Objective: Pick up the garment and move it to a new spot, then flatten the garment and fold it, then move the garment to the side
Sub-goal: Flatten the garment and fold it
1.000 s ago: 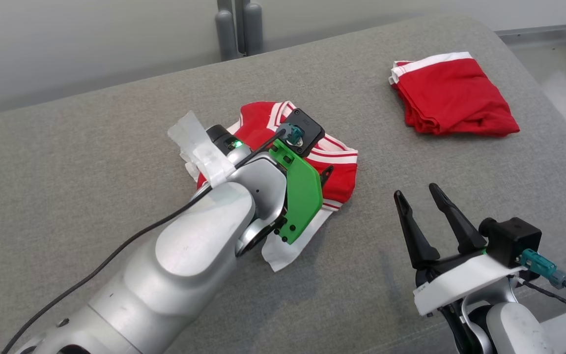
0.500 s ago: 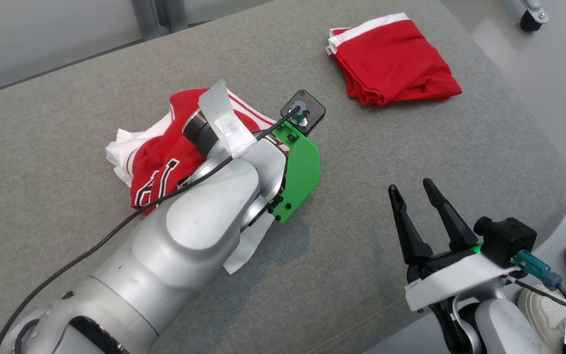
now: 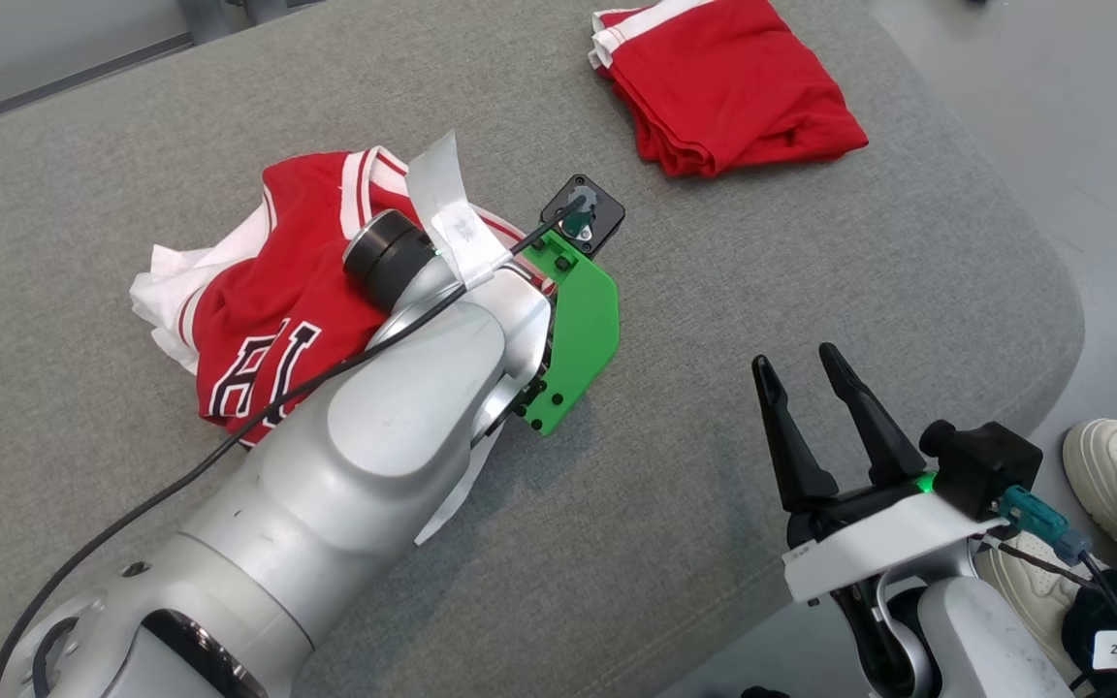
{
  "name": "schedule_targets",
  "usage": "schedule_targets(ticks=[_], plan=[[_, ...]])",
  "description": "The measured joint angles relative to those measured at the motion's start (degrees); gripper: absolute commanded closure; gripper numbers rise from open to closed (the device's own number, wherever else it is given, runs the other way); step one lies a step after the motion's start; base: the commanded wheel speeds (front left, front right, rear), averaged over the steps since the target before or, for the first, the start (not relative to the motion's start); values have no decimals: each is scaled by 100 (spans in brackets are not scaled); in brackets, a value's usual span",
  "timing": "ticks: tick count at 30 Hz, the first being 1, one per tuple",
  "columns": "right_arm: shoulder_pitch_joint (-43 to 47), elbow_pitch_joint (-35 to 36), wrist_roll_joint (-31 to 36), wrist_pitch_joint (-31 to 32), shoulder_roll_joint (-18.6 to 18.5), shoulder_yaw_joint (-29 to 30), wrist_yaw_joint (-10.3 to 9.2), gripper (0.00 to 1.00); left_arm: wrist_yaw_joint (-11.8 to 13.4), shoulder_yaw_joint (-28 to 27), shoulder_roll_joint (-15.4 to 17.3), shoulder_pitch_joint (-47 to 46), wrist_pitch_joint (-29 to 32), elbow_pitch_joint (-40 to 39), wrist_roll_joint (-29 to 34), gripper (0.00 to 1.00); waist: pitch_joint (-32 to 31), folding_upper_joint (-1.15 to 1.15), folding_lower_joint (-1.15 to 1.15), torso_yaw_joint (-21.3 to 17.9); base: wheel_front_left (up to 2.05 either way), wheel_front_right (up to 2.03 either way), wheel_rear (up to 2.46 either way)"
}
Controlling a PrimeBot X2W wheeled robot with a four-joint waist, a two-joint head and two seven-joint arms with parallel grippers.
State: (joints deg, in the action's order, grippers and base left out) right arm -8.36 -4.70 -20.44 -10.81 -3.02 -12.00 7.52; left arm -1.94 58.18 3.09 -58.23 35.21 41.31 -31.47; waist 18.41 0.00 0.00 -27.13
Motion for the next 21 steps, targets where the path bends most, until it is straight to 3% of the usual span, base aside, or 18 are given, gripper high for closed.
schedule_targets(ticks=[8, 21], plan=[[-44, -66, 4, -38, 5, 0, 0, 0, 49, -88, -10, -43, -499, -85, -89, 100, -54, 0, 0, 168, 0, 0, 0], [-78, -80, 75, 73, 8, -30, 0, 0, 346, -788, -18, -895, -2517, -689, -421, 100, -340, 0, 0, 417, 0, 0, 0]])
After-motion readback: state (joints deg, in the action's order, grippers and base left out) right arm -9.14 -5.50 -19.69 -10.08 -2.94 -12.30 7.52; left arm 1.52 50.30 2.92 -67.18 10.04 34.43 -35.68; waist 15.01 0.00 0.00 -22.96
